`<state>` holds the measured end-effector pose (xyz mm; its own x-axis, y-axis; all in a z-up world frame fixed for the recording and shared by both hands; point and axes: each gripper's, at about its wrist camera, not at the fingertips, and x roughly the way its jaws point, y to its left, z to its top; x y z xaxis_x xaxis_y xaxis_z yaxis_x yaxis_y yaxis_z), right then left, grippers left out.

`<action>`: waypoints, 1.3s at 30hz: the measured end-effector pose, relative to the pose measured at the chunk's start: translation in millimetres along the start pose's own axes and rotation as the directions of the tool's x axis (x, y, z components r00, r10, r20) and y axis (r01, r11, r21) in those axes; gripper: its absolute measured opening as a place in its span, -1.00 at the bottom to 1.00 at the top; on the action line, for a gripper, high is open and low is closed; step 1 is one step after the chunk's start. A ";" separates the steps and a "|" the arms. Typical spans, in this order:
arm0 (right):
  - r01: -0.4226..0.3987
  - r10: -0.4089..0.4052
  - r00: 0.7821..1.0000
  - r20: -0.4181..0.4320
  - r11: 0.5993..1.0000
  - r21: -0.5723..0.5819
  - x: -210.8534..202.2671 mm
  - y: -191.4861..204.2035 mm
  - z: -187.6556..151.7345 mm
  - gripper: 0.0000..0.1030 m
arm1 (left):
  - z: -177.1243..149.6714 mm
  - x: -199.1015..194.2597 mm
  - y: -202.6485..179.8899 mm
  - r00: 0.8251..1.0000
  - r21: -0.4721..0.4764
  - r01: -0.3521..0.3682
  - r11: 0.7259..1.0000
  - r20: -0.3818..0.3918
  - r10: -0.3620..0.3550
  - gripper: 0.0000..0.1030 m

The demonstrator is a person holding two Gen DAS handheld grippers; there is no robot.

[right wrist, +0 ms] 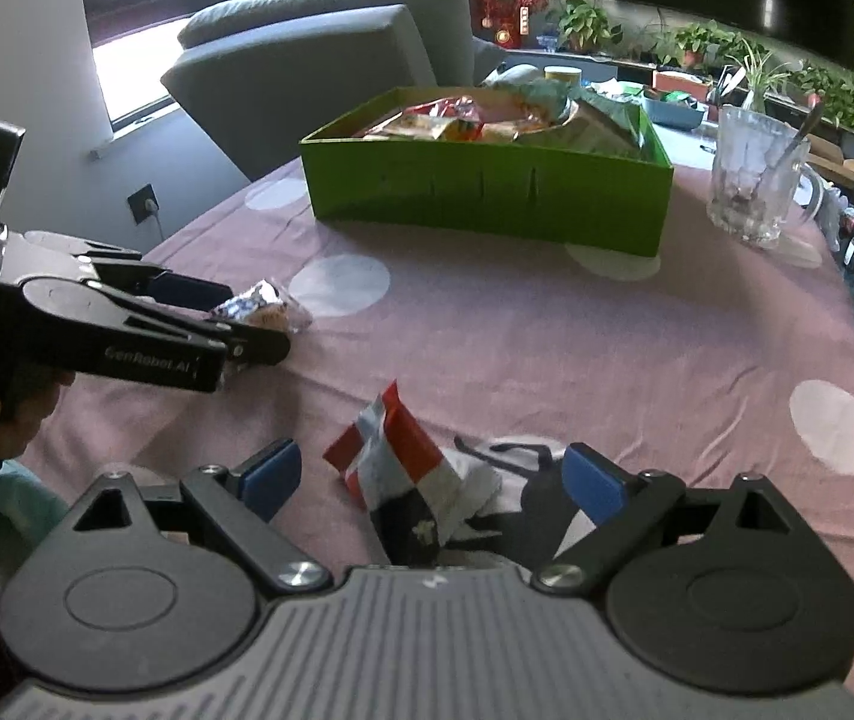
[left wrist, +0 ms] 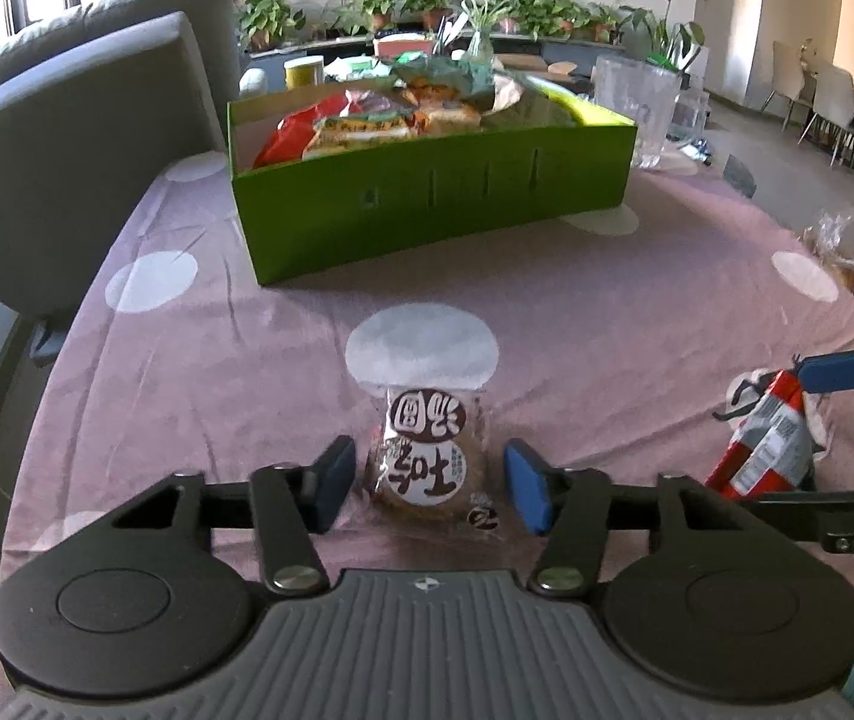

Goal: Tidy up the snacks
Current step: 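Grasp the round pastry pack with the left gripper while the right grasps the red-white wrapper, then lift both held packs and carry them over the green box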

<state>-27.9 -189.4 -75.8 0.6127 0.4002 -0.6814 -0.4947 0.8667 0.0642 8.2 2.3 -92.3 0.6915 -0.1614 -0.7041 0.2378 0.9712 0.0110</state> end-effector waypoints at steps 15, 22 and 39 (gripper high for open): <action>0.012 -0.015 0.999 -0.036 0.998 -0.057 7.9 6.1 -2.8 0.26 | 3.7 -8.1 3.5 0.999 -0.018 0.012 1.000 0.045 -0.011 -0.29; 0.014 -0.013 1.000 0.013 0.999 -0.037 3.2 2.4 8.8 0.25 | 10.0 -13.8 3.4 0.997 -0.023 0.015 1.000 0.071 -0.013 -0.29; 0.039 -0.045 0.975 0.218 0.999 0.028 0.8 -19.4 94.6 0.25 | 55.7 -27.6 12.7 0.982 -0.036 -0.025 0.999 0.185 0.031 -0.29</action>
<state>40.5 -177.7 -8.6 0.7539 0.4165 -0.5081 -0.4526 0.8898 0.0580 30.1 9.4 -33.1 0.8129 -0.1607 -0.5598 0.1959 0.9806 0.0030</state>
